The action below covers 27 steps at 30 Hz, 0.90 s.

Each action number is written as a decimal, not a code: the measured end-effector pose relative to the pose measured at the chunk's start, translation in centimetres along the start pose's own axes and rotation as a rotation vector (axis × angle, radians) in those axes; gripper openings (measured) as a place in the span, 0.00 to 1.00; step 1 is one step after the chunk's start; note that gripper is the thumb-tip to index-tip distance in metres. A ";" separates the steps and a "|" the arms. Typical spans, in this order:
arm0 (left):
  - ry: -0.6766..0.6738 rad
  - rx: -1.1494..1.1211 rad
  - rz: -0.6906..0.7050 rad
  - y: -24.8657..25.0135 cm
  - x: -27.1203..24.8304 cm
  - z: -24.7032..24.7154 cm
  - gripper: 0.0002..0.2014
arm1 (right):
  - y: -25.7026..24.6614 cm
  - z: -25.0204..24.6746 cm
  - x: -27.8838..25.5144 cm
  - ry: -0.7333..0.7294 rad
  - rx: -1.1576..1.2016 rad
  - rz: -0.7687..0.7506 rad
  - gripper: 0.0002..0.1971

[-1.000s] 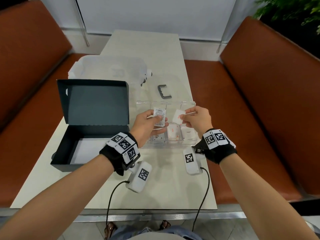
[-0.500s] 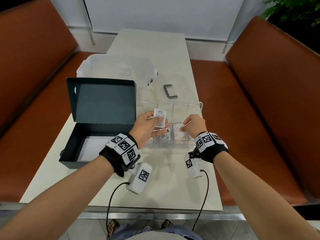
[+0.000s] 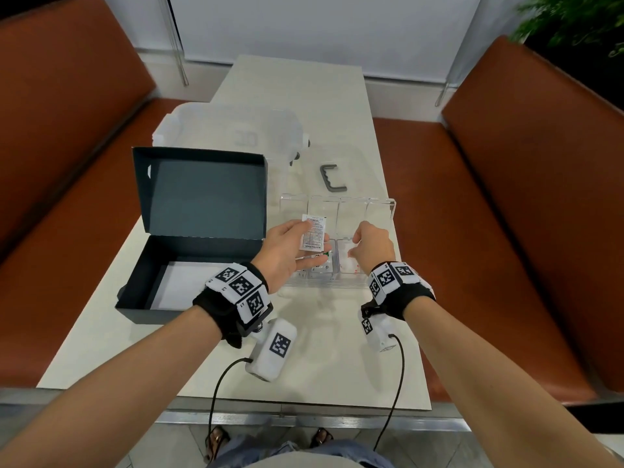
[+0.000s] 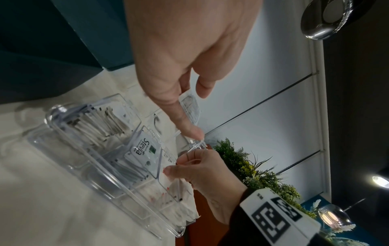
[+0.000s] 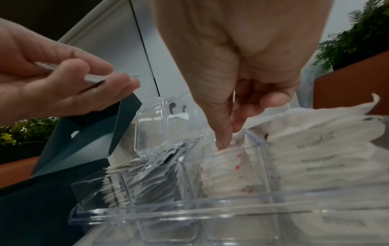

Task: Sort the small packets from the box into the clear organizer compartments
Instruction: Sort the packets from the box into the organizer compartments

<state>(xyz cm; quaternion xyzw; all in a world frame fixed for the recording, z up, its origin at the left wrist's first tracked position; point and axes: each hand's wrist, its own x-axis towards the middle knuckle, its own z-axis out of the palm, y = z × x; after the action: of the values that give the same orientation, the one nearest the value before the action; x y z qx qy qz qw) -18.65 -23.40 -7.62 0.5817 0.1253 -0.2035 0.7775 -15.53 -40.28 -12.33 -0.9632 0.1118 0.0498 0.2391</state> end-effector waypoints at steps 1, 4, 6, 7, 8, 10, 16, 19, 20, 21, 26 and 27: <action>-0.007 -0.008 -0.004 0.1 -0.1 0.1 0.16 | 0.0 -0.1 0.0 0.004 -0.009 -0.013 0.10; -0.012 -0.024 -0.008 0.3 -0.2 0.2 0.17 | 0.6 -0.9 -0.1 0.032 -0.030 -0.085 0.08; -0.012 -0.025 -0.005 0.3 -0.3 0.2 0.17 | 1.2 -1.6 -0.1 0.010 -0.088 -0.176 0.08; -0.011 -0.024 -0.004 0.3 -0.3 0.2 0.17 | 1.4 -1.9 -0.2 -0.018 -0.141 -0.221 0.09; -0.012 -0.020 -0.003 0.3 -0.4 0.2 0.17 | 1.6 -2.0 -0.3 -0.050 -0.209 -0.259 0.11; -0.012 -0.010 -0.006 0.2 -0.5 0.2 0.16 | 1.9 -1.9 -0.5 -0.094 -0.340 -0.313 0.13; -0.019 0.011 -0.004 0.3 -0.6 0.4 0.16 | 1.9 -1.1 -0.3 -0.098 -0.466 -0.366 0.17; -0.019 0.007 -0.001 0.3 -0.7 0.4 0.16 | 1.8 -0.8 -0.1 -0.100 -0.509 -0.367 0.18; -0.020 0.006 -0.002 0.4 -0.7 0.4 0.16 | 1.8 -0.7 -0.1 -0.100 -0.508 -0.365 0.18; -0.020 0.004 -0.003 0.4 -0.7 0.4 0.16 | 1.8 -0.6 -0.1 -0.100 -0.501 -0.360 0.18; -0.011 -0.007 -0.001 0.3 -0.8 0.3 0.15 | 1.7 -0.3 0.0 -0.085 -0.495 -0.345 0.15; -0.009 -0.008 -0.002 0.3 -0.8 0.3 0.15 | 1.6 -0.2 0.0 -0.080 -0.498 -0.342 0.14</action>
<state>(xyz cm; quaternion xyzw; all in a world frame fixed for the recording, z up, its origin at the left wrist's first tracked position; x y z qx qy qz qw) -19.19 -23.45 -6.92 0.5774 0.1234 -0.2062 0.7803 -15.88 -41.78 -12.94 -0.9944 -0.0773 0.0726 0.0047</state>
